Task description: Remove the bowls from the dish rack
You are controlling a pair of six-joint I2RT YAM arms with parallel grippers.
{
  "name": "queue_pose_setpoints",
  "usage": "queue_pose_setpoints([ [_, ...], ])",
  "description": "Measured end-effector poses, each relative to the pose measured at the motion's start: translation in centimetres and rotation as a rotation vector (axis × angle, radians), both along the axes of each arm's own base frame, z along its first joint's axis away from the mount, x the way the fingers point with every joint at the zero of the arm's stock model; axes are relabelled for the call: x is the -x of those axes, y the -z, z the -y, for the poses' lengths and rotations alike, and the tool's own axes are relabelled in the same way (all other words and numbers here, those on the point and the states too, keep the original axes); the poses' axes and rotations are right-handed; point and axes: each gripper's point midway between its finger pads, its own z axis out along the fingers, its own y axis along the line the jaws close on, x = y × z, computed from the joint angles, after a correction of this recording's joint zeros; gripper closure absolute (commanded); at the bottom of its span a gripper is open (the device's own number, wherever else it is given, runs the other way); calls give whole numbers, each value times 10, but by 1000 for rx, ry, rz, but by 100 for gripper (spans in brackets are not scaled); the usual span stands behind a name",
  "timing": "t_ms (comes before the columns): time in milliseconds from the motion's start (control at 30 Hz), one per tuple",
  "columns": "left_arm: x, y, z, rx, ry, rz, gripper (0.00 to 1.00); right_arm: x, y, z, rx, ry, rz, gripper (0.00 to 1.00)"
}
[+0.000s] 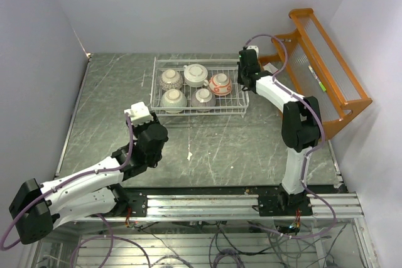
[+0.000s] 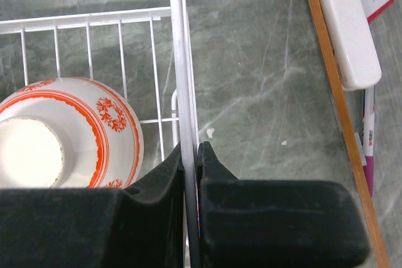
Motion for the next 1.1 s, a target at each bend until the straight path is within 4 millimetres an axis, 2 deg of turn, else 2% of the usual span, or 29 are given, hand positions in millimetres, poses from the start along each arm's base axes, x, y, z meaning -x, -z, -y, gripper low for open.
queue_pose_setpoints([
  [300,-2,2,1,-17,-4,-9,42,-30,-1,-1,-7,-14,23,100],
  [733,-2,2,0,-22,-11,-7,42,-44,0,1,-42,-12,23,100],
  [767,-2,2,0,-22,-12,-7,42,-45,0,1,-45,-11,23,98],
  [967,-2,2,-1,-23,-16,-6,42,-49,-3,2,-103,37,41,70],
  [1033,-2,2,-1,-23,-17,-6,42,-58,-13,3,-141,62,93,63],
  [1100,-2,2,-1,-23,-17,-6,42,-67,-34,7,-177,84,169,55],
])
